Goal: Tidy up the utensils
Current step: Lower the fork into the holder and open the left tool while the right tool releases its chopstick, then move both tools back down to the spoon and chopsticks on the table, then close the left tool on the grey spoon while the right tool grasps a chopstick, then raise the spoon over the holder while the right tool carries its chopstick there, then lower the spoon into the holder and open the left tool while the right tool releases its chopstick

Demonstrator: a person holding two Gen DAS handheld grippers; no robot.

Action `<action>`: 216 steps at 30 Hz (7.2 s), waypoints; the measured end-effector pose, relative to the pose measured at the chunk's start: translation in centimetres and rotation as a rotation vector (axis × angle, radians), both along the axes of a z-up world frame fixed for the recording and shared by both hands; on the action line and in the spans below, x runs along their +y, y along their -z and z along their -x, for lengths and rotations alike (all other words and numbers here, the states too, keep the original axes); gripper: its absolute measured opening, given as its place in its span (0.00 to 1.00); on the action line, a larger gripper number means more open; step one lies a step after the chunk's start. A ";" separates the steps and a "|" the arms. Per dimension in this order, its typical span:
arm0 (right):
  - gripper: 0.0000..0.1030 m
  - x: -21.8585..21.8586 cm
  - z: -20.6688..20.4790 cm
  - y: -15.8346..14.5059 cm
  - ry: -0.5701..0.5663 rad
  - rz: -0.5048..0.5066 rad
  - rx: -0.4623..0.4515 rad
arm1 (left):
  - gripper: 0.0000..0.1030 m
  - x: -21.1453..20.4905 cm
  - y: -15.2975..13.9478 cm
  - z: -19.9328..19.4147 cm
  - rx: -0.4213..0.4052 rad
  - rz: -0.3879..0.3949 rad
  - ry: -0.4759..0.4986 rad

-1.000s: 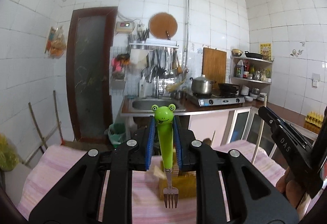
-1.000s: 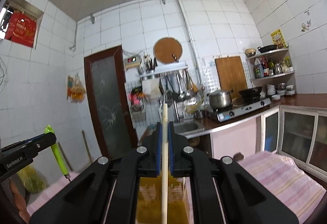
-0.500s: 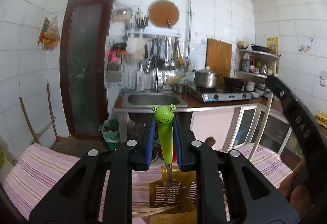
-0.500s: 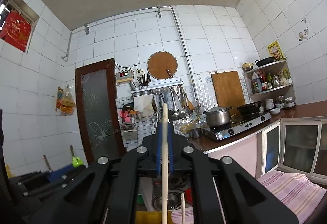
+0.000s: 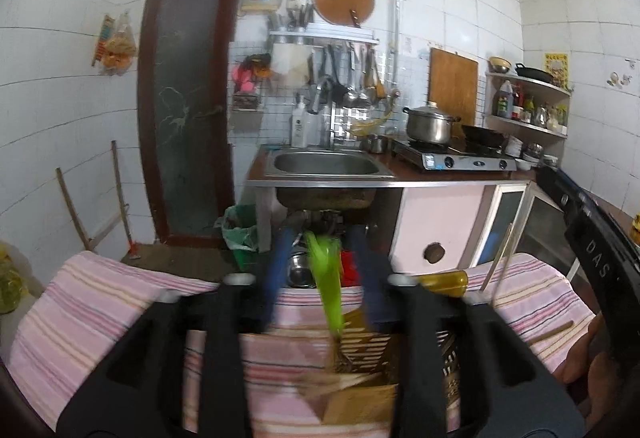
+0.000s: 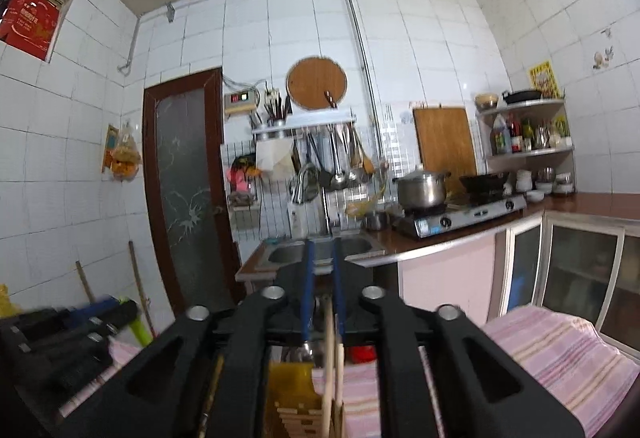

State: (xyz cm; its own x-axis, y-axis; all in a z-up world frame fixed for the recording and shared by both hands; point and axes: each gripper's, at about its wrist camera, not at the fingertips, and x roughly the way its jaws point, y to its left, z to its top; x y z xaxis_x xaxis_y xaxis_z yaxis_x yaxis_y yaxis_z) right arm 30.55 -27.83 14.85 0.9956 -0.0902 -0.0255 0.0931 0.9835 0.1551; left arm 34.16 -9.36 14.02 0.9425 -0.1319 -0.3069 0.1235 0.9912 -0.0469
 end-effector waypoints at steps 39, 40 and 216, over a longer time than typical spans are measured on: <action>0.80 2.7 15.2 15.6 -0.025 -0.017 0.530 | 0.95 13.1 15.0 15.7 0.361 -0.039 -0.110; 0.80 2.9 14.8 16.4 -0.021 -0.021 0.561 | 0.95 13.0 15.4 15.6 0.370 -0.046 -0.108; 0.61 -1.1 3.8 0.3 -0.032 0.044 0.234 | 0.82 1.3 -1.1 2.7 0.025 -0.038 0.045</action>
